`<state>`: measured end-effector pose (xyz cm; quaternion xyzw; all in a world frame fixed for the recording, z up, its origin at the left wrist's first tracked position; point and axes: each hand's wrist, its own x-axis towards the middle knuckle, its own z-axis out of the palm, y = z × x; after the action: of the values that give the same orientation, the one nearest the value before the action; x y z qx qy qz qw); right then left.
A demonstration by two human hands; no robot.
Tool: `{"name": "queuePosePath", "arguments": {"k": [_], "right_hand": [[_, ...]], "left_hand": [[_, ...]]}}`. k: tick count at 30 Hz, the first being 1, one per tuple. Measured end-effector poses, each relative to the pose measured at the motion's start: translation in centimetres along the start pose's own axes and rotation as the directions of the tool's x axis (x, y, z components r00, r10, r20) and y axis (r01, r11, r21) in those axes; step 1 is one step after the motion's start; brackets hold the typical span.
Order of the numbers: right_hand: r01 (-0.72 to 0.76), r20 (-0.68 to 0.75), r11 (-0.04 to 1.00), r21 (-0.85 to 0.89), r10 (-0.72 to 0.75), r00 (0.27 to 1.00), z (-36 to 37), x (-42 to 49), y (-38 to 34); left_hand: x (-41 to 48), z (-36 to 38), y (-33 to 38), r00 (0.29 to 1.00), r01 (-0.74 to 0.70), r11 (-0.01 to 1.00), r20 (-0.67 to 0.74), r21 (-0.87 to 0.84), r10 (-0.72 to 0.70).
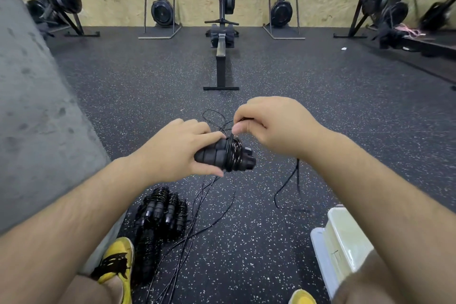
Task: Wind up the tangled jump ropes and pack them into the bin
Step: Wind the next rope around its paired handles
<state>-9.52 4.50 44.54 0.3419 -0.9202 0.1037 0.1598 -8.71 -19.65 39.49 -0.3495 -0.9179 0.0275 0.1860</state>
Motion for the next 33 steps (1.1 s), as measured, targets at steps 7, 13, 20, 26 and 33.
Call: {"name": "queuePosePath", "arguments": {"k": [7,13,20,26,33], "right_hand": [[-0.115,0.023,0.943,0.313,0.113,0.993,1.2,-0.3,2.9],[-0.131,0.051,0.829,0.543,0.124,0.991,2.3,-0.4,2.1],[-0.232,0.198,0.669,0.706,0.128,0.972,4.1,-0.3,0.5],[-0.378,0.286,0.707,0.597,0.253,0.924,6.1,0.2,-2.1],[-0.401,0.375,0.694,0.598,0.201,0.905,5.8,-0.3,-5.4]], "left_hand": [[-0.1,-2.1,2.3,0.997,-0.030,0.973,-0.073,-0.229,0.013],[-0.3,-3.1,2.5,0.996,0.005,0.937,-0.084,-0.349,-0.037],[-0.9,-2.8,1.9,0.975,0.103,0.896,-0.133,-0.432,-0.176],[-1.0,-2.0,0.9,0.955,0.149,0.890,-0.172,-0.432,-0.244],[-0.7,-1.9,1.4,0.926,0.203,0.844,-0.183,-0.496,-0.330]]}}
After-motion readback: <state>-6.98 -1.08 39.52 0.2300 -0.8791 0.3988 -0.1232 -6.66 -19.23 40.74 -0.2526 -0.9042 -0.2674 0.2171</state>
